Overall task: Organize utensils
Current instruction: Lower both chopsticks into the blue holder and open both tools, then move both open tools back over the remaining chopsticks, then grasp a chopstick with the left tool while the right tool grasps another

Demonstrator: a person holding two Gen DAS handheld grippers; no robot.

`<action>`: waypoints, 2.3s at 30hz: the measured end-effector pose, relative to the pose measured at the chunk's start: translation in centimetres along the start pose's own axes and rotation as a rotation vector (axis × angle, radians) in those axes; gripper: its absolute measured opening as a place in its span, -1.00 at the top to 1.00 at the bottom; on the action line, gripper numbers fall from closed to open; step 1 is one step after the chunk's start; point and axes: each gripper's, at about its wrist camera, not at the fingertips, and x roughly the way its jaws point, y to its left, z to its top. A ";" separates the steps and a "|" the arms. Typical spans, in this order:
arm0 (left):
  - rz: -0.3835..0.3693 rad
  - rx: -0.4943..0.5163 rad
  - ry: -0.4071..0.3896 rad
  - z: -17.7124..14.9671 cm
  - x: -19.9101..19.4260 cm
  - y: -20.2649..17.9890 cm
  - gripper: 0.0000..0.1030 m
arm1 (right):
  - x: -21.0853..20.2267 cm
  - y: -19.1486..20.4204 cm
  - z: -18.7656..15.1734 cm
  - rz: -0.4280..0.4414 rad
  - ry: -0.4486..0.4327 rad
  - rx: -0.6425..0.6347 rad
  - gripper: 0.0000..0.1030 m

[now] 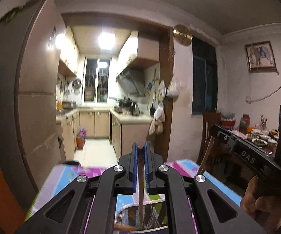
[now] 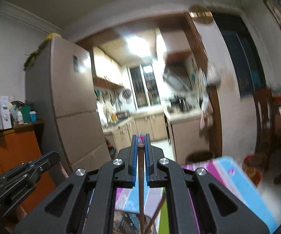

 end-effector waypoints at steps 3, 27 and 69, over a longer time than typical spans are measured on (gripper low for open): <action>0.010 0.018 0.052 -2.4 1.4 0.0 0.85 | 1.0 -0.6 -2.4 -0.007 0.063 0.042 0.90; 0.090 0.141 -0.132 -1.1 -20.4 2.4 0.42 | -21.7 -6.8 -1.3 -0.164 -0.022 -0.100 0.18; 0.104 0.102 0.428 -29.3 -28.5 -3.7 0.36 | -28.8 5.4 -26.7 -0.080 0.497 -0.270 0.63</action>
